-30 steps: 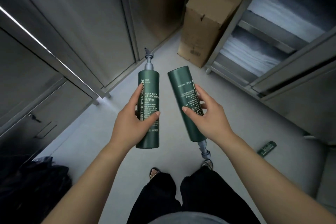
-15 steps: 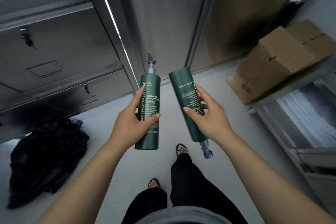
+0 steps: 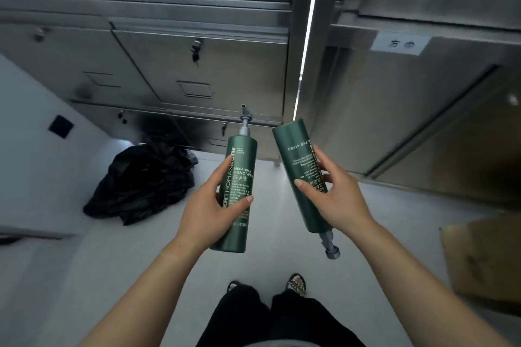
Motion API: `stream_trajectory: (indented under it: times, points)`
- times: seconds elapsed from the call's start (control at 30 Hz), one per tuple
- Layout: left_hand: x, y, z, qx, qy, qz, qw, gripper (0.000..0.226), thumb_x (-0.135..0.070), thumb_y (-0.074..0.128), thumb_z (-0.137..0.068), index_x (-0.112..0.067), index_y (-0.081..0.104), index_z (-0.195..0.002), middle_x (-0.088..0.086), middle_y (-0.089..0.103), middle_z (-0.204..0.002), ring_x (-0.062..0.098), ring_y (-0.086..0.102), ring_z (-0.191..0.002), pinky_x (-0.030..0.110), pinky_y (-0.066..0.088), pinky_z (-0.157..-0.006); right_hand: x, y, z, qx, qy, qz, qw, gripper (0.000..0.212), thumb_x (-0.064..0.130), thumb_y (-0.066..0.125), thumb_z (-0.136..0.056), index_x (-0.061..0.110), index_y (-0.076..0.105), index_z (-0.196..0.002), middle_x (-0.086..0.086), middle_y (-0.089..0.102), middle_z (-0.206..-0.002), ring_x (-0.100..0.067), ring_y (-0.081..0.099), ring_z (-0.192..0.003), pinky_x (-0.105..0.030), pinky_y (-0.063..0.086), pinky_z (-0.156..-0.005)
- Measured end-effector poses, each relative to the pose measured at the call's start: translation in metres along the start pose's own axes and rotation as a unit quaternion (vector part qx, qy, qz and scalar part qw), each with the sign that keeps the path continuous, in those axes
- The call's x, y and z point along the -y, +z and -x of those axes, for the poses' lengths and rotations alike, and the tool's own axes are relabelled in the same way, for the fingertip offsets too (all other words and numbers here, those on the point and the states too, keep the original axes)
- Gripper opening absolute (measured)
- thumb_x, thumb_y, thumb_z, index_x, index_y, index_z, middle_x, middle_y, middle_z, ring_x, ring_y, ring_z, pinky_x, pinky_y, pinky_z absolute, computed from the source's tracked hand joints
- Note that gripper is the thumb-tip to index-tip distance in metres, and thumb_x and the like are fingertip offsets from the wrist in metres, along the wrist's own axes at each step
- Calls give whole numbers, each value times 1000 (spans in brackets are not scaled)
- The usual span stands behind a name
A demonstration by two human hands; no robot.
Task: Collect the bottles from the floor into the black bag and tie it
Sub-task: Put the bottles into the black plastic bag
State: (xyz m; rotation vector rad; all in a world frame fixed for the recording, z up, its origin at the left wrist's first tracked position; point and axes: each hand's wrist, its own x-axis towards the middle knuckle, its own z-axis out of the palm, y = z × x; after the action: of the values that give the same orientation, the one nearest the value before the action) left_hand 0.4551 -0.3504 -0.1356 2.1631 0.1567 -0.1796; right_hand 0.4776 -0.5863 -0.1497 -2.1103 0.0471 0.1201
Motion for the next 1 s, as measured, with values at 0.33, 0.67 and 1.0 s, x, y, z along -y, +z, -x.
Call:
stream_trajectory:
  times: [0.33, 0.67, 1.0]
  points:
    - [64, -79, 0, -134, -101, 29, 985, 80, -40, 75, -71, -63, 27, -131, -38, 50, -99, -24, 54, -83, 14, 42, -69, 68, 100, -72, 153, -78, 20, 985, 73, 47, 66, -76, 59, 22, -133, 28, 47, -108, 17, 46, -93, -7, 32, -69]
    - [144, -204, -53, -205, -143, 40, 967, 80, -44, 75, -70, -66, 26, -129, -37, 52, -100, -11, 55, -90, 14, 41, -71, 152, 218, -152, 216, -113, 46, 969, 75, 44, 67, -77, 54, 23, -136, 21, 46, -118, 2, 45, -106, -20, 37, -86]
    - [212, -287, -116, -244, -205, 62, 946, 79, -39, 75, -71, -61, 29, -132, -38, 51, -97, -20, 55, -83, 11, 41, -69, 201, 322, -236, 288, -138, 76, 945, 75, 42, 69, -76, 46, 28, -139, 12, 55, -122, 7, 49, -101, -18, 39, -85]
